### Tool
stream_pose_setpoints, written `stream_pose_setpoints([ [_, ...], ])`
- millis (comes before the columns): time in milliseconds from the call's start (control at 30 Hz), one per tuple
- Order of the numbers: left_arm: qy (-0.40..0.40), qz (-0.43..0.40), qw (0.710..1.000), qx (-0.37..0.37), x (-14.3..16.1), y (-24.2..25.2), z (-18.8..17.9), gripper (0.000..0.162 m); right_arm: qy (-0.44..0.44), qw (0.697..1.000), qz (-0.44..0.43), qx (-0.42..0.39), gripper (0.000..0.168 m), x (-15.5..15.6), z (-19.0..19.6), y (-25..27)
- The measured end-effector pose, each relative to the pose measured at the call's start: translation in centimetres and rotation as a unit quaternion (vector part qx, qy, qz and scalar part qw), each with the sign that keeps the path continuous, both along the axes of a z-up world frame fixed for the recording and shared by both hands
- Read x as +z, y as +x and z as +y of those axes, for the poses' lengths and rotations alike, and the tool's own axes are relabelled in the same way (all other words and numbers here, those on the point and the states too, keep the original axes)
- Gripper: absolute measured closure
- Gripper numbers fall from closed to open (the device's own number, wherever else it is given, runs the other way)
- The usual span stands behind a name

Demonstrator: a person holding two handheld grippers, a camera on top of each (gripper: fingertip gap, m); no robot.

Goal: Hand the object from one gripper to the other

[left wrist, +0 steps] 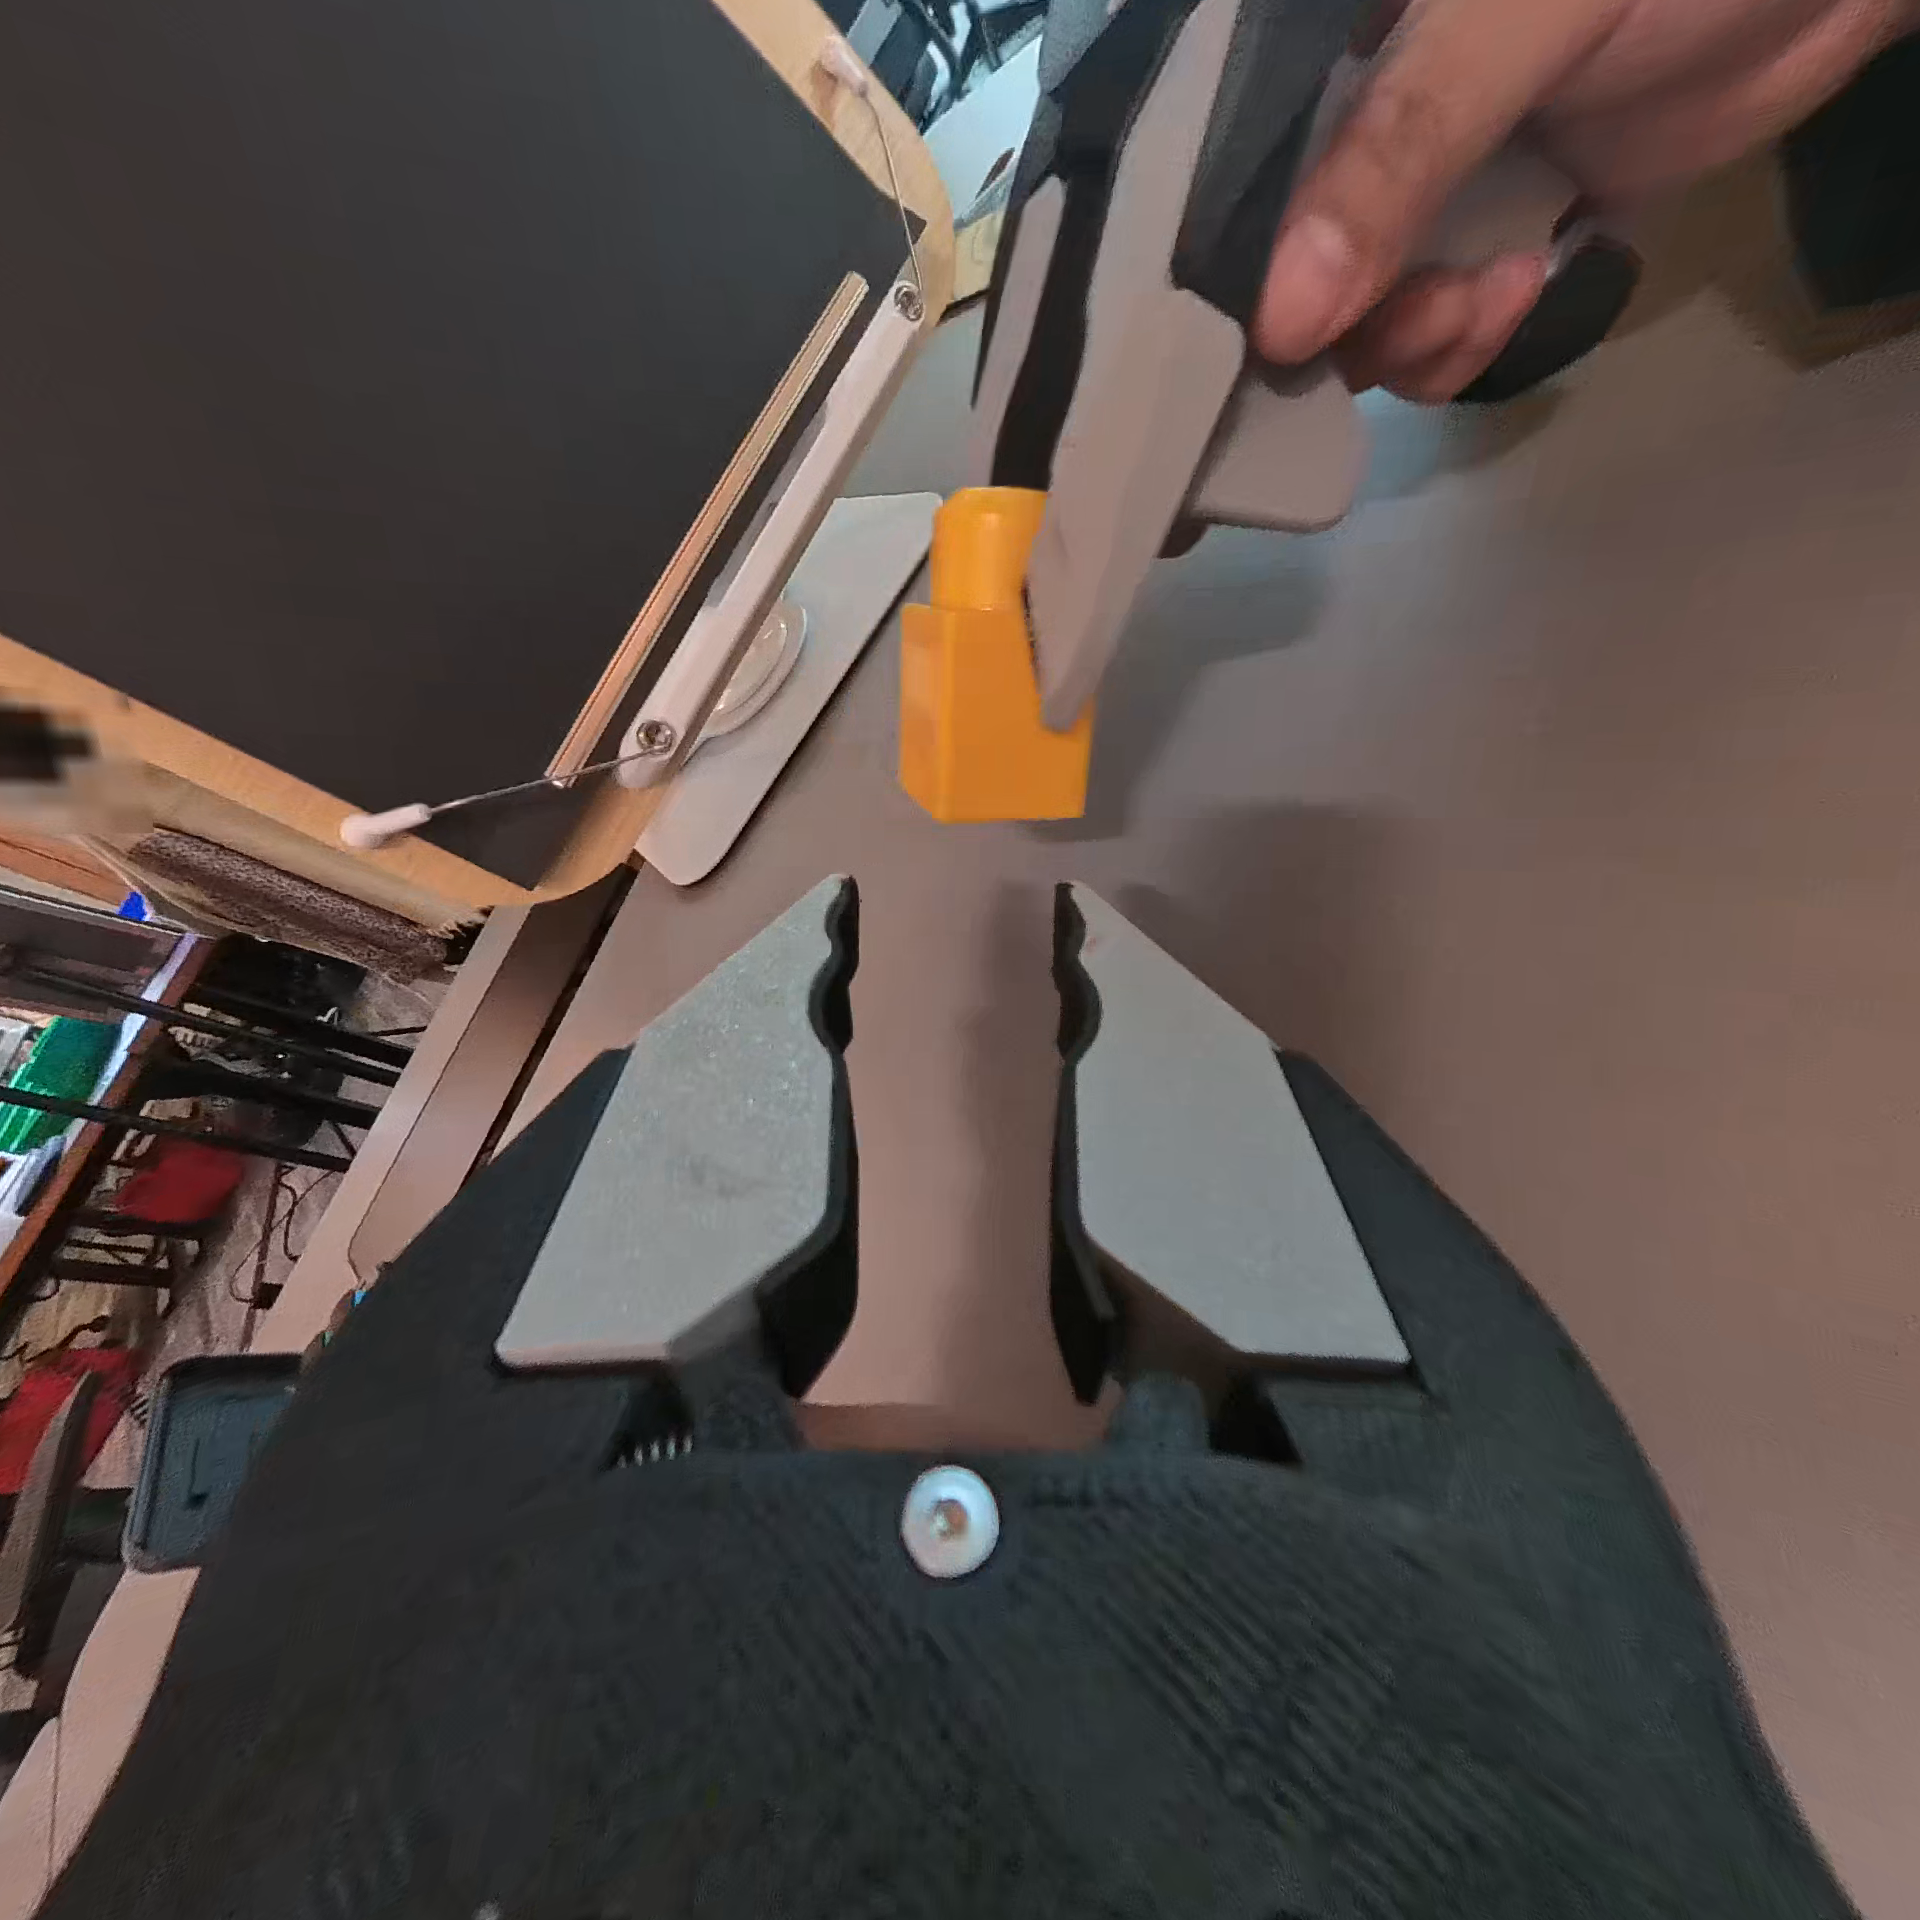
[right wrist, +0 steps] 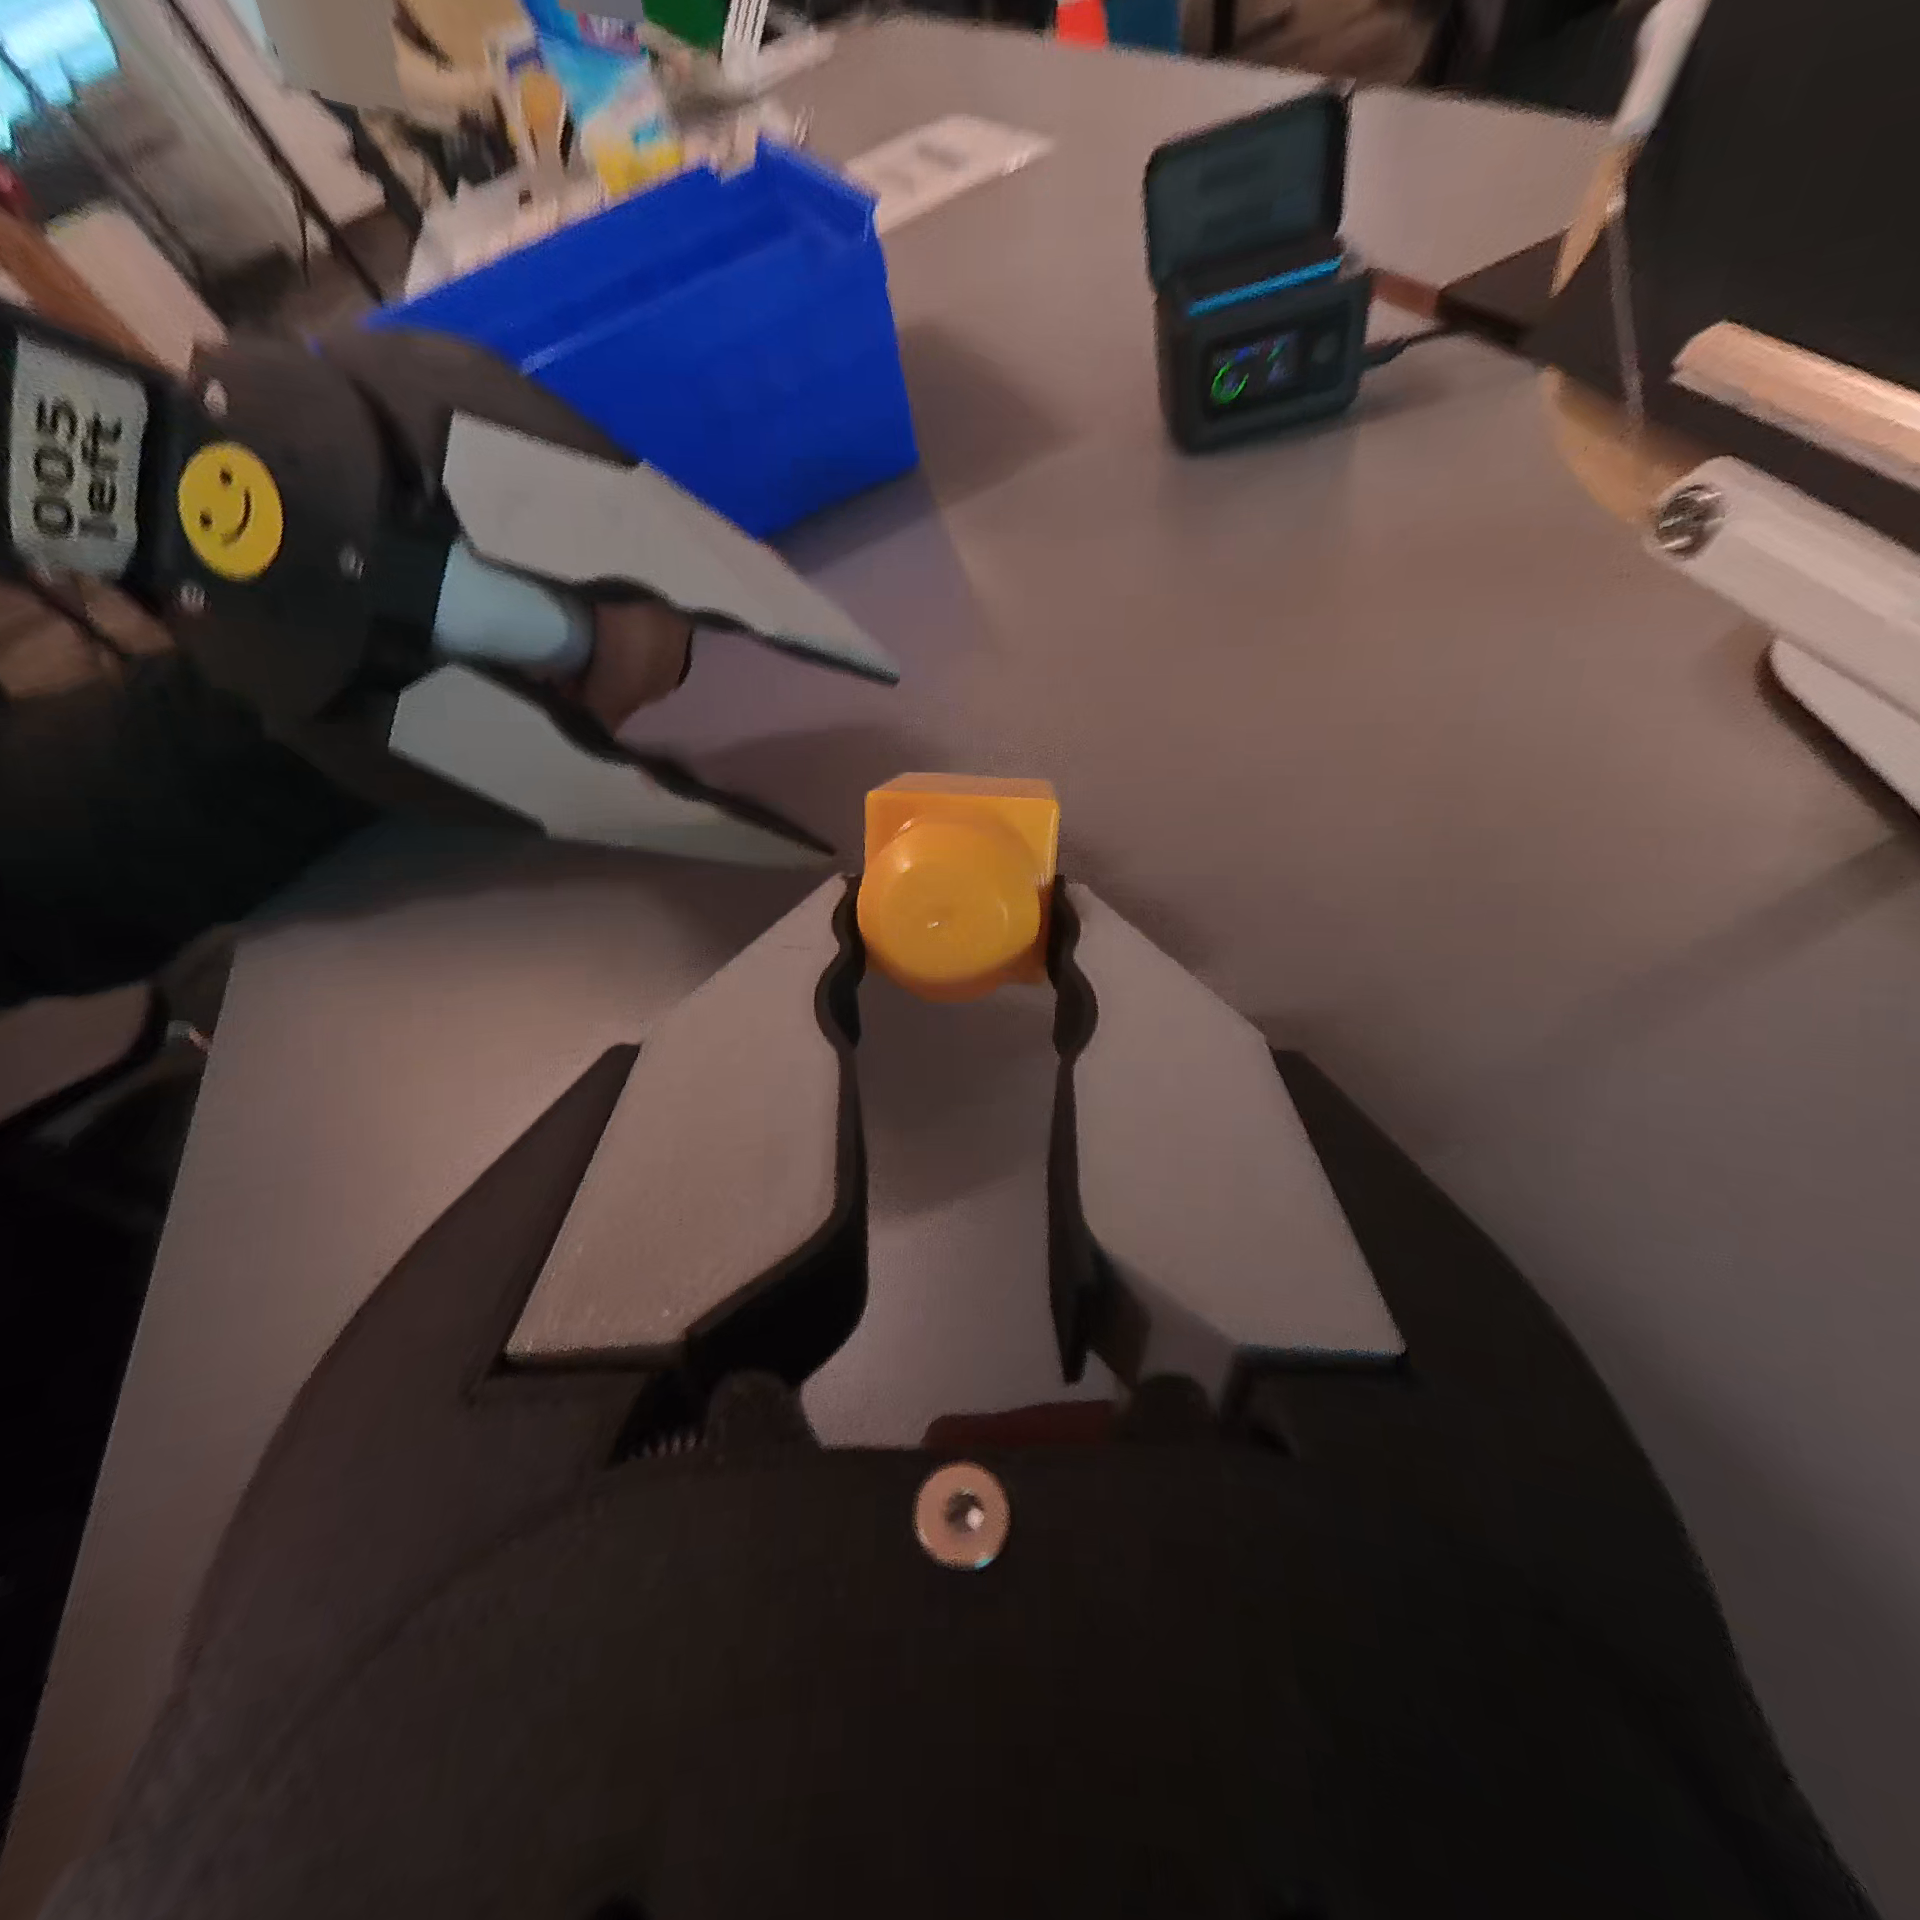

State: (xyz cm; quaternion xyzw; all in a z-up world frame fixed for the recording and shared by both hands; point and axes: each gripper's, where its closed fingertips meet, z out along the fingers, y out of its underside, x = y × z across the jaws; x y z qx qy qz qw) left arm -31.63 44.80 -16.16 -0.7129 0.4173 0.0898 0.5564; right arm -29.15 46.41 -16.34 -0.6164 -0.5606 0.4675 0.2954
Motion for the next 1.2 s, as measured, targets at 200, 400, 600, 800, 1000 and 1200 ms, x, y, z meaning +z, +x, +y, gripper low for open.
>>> stream_pose_setpoints([
  [200,-0.047,-0.039,0.996,-0.063,-0.7,1.8,-1.3,0.12,0.041,0.992,-0.064,0.097,0.137,-1.5,-3.3,1.1],
  [400,-0.101,-0.077,0.985,-0.12,-1.3,3.6,-3.0,0.118,0.057,0.983,-0.079,0.156,0.137,-1.7,-5.4,2.0],
  [600,-0.152,-0.091,0.969,-0.17,-2.3,5.2,-4.7,0.121,0.09,0.972,-0.077,0.205,0.137,-1.7,-7.1,2.6],
  [800,-0.157,-0.112,0.963,-0.187,-1.8,5.6,-4.9,0.127,0.113,0.969,-0.061,0.211,0.137,-1.1,-7.3,2.8],
  [1000,-0.075,-0.233,0.958,-0.146,2.1,4.2,-2.3,0.128,0.085,0.989,0.061,0.1,0.13,3.9,-3.8,1.5],
  [1200,-0.017,-0.465,0.862,-0.203,8.9,2.2,-3.2,0.128,-0.002,0.984,0.167,0.067,0.127,7.9,-2.7,1.8],
])
